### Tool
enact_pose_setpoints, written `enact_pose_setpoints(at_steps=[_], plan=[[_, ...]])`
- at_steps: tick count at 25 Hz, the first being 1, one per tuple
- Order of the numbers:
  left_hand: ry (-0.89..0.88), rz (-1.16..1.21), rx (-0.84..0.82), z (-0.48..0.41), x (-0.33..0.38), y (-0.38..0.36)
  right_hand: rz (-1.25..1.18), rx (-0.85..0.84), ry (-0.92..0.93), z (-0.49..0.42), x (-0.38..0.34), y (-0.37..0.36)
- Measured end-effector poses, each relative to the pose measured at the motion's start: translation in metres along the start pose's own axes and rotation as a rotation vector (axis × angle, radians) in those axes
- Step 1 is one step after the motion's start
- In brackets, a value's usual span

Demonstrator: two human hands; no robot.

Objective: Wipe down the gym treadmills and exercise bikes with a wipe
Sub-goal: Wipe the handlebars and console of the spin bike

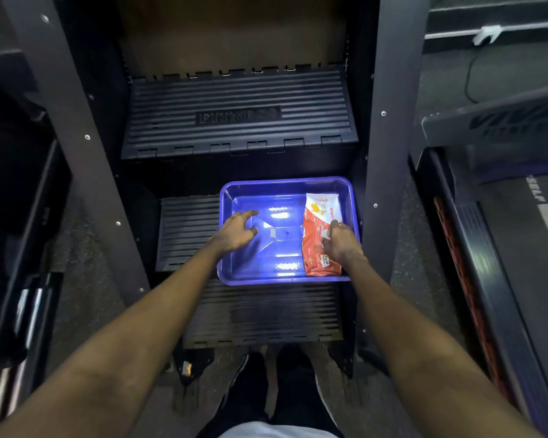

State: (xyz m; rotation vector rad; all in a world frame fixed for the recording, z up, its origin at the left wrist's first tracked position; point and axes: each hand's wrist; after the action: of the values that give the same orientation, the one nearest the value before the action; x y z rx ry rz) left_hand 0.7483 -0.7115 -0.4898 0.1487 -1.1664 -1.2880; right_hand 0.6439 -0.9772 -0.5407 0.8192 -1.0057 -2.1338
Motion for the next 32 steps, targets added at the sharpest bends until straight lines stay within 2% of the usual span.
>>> enact_pose_setpoints(at_steps=[6,13,17,23,27,32], plan=[[0.027,0.06,0.018,0.01,-0.003,-0.001,-0.043,-0.065,-0.029,-0.003,-0.006,0.006],[0.034,0.062,0.118,0.03,-0.009,0.008,-0.132,0.047,-0.039,0.009,-0.011,0.019],[0.034,0.072,0.14,0.047,-0.011,0.011,-0.149,0.125,0.026,0.024,-0.014,0.022],[-0.001,0.059,0.199,0.086,-0.013,0.019,-0.083,0.211,0.072,0.065,-0.021,0.042],[-0.05,0.125,0.252,0.103,-0.043,0.015,-0.088,0.279,0.067,0.097,-0.033,0.053],[-0.076,0.061,0.341,0.179,-0.005,0.035,-0.146,0.307,0.077,0.145,-0.053,0.076]])
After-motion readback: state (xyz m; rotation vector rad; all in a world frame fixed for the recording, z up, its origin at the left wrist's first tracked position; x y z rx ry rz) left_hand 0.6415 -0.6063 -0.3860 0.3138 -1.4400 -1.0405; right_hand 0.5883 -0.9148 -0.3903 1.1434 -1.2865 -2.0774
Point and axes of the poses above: each hand's wrist, its own z-axis away from the middle knuckle, its own y-axis out of the back of the hand, x = y × z, and after that the axes turned 9 degrees about -y, right-handed
